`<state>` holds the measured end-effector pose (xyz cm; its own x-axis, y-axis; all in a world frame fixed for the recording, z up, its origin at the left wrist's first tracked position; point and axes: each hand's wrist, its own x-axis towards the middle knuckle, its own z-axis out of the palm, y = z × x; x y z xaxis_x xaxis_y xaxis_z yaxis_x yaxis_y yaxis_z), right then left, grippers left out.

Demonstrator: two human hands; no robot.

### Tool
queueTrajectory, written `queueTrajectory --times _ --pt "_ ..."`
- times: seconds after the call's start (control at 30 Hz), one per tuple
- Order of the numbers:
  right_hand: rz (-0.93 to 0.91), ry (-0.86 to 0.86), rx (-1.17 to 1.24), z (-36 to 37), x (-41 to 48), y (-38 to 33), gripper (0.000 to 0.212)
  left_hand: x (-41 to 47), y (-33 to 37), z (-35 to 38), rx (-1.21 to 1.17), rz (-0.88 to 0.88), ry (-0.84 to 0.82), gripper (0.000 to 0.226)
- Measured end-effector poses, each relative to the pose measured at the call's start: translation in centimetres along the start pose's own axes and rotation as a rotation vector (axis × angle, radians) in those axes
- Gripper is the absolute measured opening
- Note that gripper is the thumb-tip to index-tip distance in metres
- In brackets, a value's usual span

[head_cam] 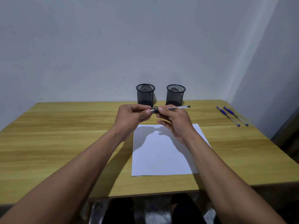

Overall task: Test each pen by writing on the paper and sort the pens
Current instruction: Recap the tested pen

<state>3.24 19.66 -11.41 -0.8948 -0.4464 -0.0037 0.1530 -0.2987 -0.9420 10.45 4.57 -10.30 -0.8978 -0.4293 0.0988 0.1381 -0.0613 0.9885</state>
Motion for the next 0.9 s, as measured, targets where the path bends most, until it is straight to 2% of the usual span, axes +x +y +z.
queueTrajectory --times 0.17,0.27,0.7,0.8,0.9 --pt "0.019 -0.042 -0.019 -0.7 0.0 -1.2 0.004 0.5 0.3 0.4 -0.009 -0.018 -0.006 0.007" --pt "-0.01 -0.009 -0.063 -2.0 0.0 -2.3 0.003 1.0 0.4 0.5 -0.023 -0.02 0.01 0.008" --pt "-0.216 0.103 -0.881 -10.2 -1.1 -5.4 0.005 3.1 -1.0 7.6 0.118 0.025 -0.135 0.011" --pt "-0.236 0.174 -0.979 -12.6 -1.3 -5.7 0.007 3.9 -1.4 10.3 0.129 0.027 -0.192 0.016" --pt "-0.24 0.287 -1.039 -15.0 -1.6 -5.9 0.012 5.0 -2.5 12.9 0.245 0.059 -0.218 0.023"
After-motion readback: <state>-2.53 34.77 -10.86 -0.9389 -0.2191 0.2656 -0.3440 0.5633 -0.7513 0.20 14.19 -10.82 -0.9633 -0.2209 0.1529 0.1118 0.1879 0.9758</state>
